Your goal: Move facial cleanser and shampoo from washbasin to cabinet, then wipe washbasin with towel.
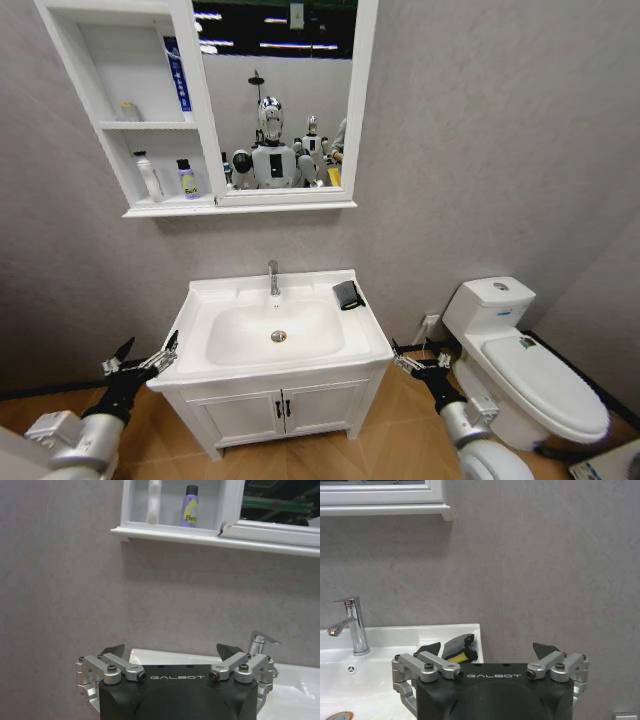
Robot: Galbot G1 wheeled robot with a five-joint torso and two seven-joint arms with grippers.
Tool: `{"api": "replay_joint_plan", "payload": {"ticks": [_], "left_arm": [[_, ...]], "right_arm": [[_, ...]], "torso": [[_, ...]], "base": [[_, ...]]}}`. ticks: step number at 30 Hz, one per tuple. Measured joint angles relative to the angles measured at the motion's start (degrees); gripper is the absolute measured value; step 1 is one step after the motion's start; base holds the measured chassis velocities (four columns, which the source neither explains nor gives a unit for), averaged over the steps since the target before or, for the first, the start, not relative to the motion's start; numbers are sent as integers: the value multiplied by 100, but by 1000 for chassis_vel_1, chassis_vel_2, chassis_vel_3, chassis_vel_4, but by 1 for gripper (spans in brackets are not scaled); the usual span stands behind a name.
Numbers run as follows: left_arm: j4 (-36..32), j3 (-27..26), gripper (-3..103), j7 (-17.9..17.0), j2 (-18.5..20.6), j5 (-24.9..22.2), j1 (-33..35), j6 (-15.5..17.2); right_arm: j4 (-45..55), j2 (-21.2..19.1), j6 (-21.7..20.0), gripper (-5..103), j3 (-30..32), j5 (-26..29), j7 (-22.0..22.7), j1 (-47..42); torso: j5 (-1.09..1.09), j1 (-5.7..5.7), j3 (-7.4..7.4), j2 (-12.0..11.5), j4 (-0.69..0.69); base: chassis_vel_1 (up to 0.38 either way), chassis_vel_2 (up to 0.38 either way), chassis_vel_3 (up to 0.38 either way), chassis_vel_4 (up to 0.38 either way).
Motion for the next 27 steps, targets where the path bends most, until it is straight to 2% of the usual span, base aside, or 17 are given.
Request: {"api": "replay_joint_plan", "payload": {"ticks": [2,18,21,23,27], "left_arm": [[232,-12,100,1,-59,13,-92,0],[350,205,100,12,-161,104,-238,4],[350,205,100,13,-160,106,-237,6],[350,205,100,15,-159,108,-235,7],[350,205,100,16,-158,109,-234,8]], "right_arm": [[35,-37,0,100,42,26,0,-22],[111,-135,-6,100,68,56,4,-15],[9,-301,-105,100,25,149,42,236],[-184,-545,-313,100,-59,359,86,714],[-341,-718,-447,100,-210,476,116,1006]], "torso": [[0,0,0,0,1],[2,0,0,0,0],[2,0,0,0,-1],[2,0,0,0,1],[1,0,0,0,0]], "base": [[0,0,0,0],[0,0,0,0],[0,0,0,0],[0,0,0,0],[0,0,0,0]]}}
